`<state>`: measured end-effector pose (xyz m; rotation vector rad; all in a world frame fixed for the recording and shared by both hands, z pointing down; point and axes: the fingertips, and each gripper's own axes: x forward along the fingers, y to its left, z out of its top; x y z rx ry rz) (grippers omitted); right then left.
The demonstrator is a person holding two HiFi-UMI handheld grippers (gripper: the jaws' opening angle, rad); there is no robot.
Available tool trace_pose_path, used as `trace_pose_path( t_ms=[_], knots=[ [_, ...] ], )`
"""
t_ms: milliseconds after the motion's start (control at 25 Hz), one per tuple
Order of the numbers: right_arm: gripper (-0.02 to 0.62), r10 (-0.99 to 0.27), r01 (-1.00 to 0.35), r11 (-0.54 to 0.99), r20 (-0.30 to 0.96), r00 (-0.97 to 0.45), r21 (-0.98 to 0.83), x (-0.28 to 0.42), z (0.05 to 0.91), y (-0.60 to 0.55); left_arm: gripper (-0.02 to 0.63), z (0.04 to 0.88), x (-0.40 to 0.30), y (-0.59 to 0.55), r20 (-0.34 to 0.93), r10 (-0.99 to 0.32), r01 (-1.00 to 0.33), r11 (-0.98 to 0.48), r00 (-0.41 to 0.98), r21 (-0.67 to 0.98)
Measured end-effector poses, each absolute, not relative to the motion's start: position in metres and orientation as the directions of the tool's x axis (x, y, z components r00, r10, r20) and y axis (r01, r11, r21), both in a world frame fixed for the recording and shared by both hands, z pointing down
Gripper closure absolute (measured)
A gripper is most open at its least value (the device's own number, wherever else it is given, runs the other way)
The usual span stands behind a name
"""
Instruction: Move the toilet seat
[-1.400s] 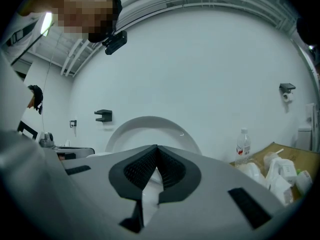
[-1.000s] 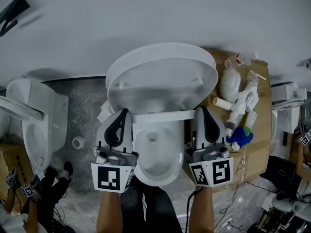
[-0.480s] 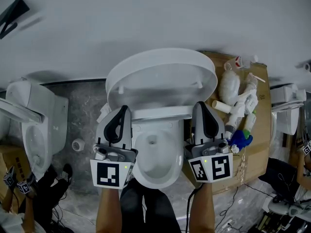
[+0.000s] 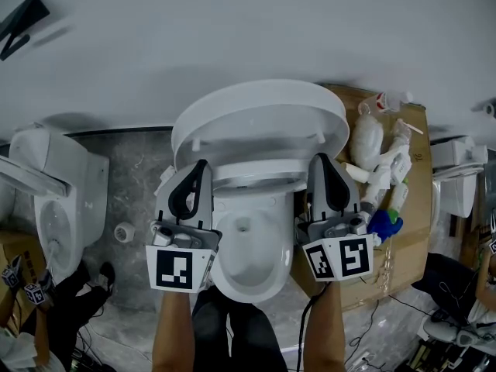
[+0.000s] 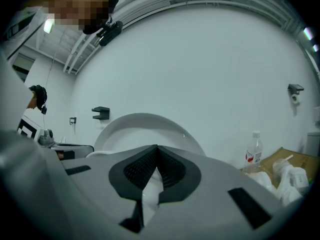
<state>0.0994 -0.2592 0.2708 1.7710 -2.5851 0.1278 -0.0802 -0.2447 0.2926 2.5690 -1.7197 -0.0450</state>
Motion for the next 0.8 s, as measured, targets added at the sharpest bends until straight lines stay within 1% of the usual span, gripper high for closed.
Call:
trace_pose_path(
  t_ms=[800],
  knots=[
    [0.583, -0.929, -0.929, 0.367, 0.040, -0.369, -0.051, 0.099, 0.273, -0.271, 0.598, 0.294, -0.079, -0.254, -0.009, -0.928, -0.927, -0.372, 0.372, 0.046]
  ],
)
